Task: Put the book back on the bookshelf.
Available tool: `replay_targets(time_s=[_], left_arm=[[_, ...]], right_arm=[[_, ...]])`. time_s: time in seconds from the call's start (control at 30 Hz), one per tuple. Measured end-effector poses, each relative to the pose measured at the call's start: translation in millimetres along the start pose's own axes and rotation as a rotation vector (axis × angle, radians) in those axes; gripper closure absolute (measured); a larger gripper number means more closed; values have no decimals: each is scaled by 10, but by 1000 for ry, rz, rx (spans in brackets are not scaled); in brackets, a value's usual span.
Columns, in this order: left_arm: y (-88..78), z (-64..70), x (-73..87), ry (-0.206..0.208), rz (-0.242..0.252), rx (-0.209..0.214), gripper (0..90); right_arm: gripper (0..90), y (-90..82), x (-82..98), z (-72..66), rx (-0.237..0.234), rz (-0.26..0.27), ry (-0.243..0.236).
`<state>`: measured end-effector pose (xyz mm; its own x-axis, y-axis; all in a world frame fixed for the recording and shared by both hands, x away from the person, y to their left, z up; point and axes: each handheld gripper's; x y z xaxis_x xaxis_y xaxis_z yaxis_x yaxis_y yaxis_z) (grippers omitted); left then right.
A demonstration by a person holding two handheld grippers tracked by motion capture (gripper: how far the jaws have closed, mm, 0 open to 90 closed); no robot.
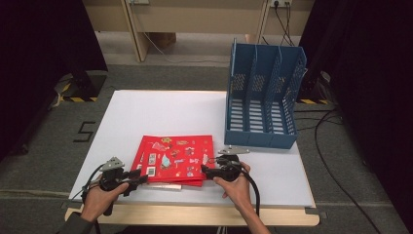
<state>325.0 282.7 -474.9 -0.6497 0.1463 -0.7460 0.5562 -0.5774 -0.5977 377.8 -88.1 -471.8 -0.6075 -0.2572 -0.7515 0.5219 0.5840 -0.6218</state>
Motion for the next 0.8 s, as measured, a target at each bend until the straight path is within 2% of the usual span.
replay_targets(time_s=[0.63,0.8], left_arm=[[-1,6,11,10,4,-7,541],[-1,7,16,5,7,-6,541]], right_arm=[[234,74,15,-9,-61,-31,29],[225,79,4,-38,-48,-33,39]])
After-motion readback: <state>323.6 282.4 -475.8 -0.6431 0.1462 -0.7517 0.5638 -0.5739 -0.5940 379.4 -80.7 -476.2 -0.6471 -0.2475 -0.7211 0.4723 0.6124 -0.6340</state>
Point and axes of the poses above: each handheld gripper's, and its own axes: y roughly forward along the jaws, x roughly out of its underside, z roughly to its right, and after that the axes turned 2 degrees about -y, right-handed
